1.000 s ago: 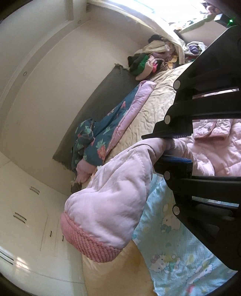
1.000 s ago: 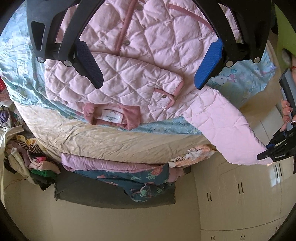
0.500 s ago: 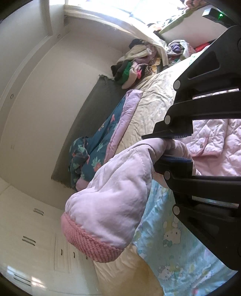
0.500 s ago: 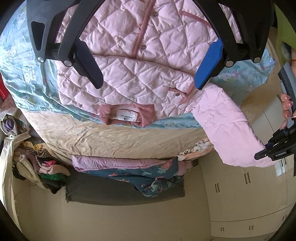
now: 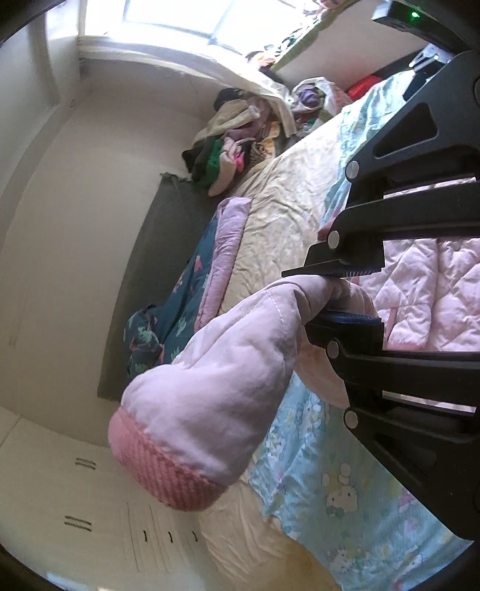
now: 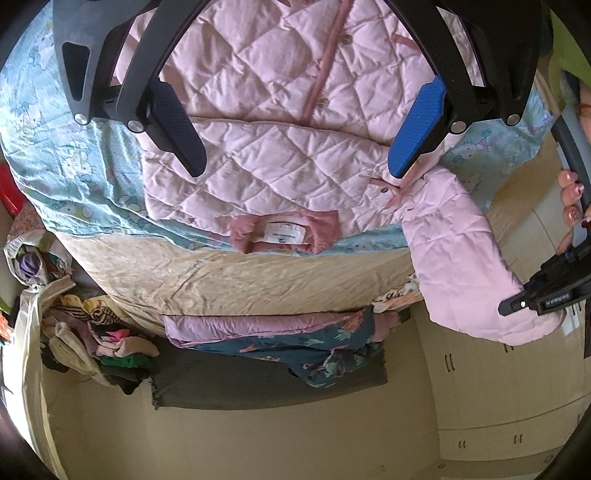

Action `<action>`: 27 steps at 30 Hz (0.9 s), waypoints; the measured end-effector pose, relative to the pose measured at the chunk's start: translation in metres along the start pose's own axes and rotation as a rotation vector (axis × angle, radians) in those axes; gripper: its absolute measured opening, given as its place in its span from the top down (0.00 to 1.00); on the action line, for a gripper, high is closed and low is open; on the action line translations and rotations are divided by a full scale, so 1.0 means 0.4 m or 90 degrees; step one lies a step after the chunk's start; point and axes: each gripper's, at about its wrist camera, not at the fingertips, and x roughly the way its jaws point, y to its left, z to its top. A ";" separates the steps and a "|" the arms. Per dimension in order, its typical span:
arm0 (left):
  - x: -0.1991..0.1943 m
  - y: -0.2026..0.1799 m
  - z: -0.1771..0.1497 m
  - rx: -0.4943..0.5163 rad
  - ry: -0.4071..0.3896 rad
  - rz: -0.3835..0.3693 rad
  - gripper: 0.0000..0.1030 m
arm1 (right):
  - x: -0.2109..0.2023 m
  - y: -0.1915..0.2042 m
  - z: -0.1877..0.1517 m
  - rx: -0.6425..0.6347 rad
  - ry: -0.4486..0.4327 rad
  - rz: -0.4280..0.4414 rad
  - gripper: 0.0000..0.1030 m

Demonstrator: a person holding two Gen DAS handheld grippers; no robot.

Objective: Fold large clothes
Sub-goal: 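Lift the sleeve cuff upward with the left gripper, then carry the held sleeve across the jacket body and open the left gripper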

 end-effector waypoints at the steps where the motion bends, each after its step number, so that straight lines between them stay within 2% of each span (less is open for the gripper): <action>1: 0.006 -0.012 -0.006 0.005 0.004 -0.002 0.92 | -0.003 -0.014 -0.003 0.005 -0.001 -0.001 0.05; 14: 0.090 -0.150 -0.101 0.078 0.057 -0.022 0.93 | -0.011 -0.145 -0.049 0.056 0.000 -0.025 0.05; 27: 0.186 -0.263 -0.256 0.182 0.133 -0.032 0.93 | -0.001 -0.251 -0.103 0.102 -0.001 -0.060 0.05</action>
